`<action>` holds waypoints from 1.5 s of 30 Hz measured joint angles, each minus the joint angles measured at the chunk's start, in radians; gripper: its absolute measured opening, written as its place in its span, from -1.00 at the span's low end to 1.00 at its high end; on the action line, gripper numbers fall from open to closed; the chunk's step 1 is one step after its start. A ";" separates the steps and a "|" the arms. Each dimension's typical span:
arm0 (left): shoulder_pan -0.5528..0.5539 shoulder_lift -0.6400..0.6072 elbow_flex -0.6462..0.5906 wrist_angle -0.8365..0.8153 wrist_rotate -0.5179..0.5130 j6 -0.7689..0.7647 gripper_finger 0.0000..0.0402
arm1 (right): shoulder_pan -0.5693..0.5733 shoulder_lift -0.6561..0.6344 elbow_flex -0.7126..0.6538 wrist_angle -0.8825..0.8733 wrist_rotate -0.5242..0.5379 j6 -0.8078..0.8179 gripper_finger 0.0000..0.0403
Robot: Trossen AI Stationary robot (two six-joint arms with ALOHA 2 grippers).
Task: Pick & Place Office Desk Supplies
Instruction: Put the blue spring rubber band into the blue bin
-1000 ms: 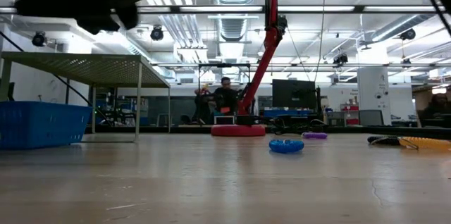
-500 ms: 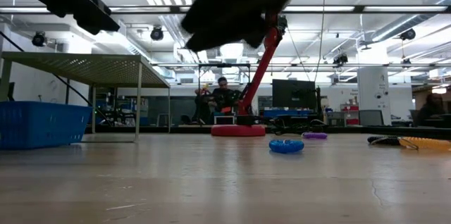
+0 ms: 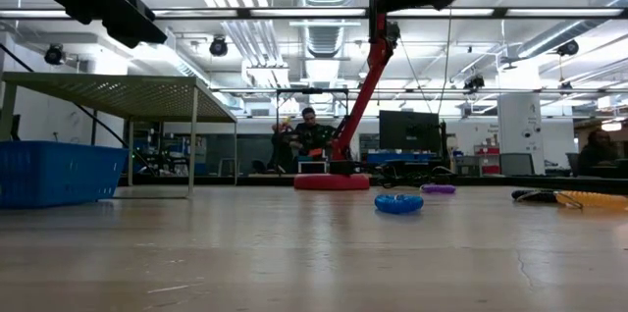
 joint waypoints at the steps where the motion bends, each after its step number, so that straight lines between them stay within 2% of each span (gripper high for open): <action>1: 0.000 0.000 0.000 0.000 0.000 0.000 0.15 | 0.000 -0.033 -0.031 0.020 0.004 -0.001 -0.17; 7: 0.000 0.000 0.000 0.000 0.000 0.000 0.15 | 0.002 -0.234 -0.190 0.125 -0.005 -0.116 -0.17; 10: 0.000 0.000 0.000 0.000 0.000 0.000 0.15 | 0.001 -0.329 -0.247 0.133 -0.002 -0.129 -0.17; 15: 0.000 0.000 0.000 0.000 0.000 0.000 0.15 | -0.005 -0.469 -0.331 0.139 0.000 -0.244 -0.17; 20: 0.000 0.000 0.000 0.000 0.000 0.000 0.15 | -0.005 -0.566 -0.385 0.146 -0.001 -0.119 -0.17; 23: 0.000 0.000 0.000 0.000 0.000 0.000 0.15 | -0.010 -0.623 -0.410 0.160 0.006 -0.131 -0.17; 29: 0.000 0.000 0.000 0.000 0.000 0.000 0.15 | -0.010 -0.746 -0.456 0.189 0.116 -0.122 -0.17; 34: 0.000 0.000 0.000 0.000 0.000 0.000 0.15 | -0.010 -0.818 -0.508 0.185 0.121 -0.012 -0.17; 40: 0.000 0.000 0.000 0.000 0.000 0.000 0.15 | -0.010 -0.862 -0.532 0.200 0.124 -0.005 -0.17; 45: 0.000 0.000 0.000 0.000 0.000 0.000 0.15 | -0.012 -0.844 -0.530 0.281 0.124 0.099 -0.17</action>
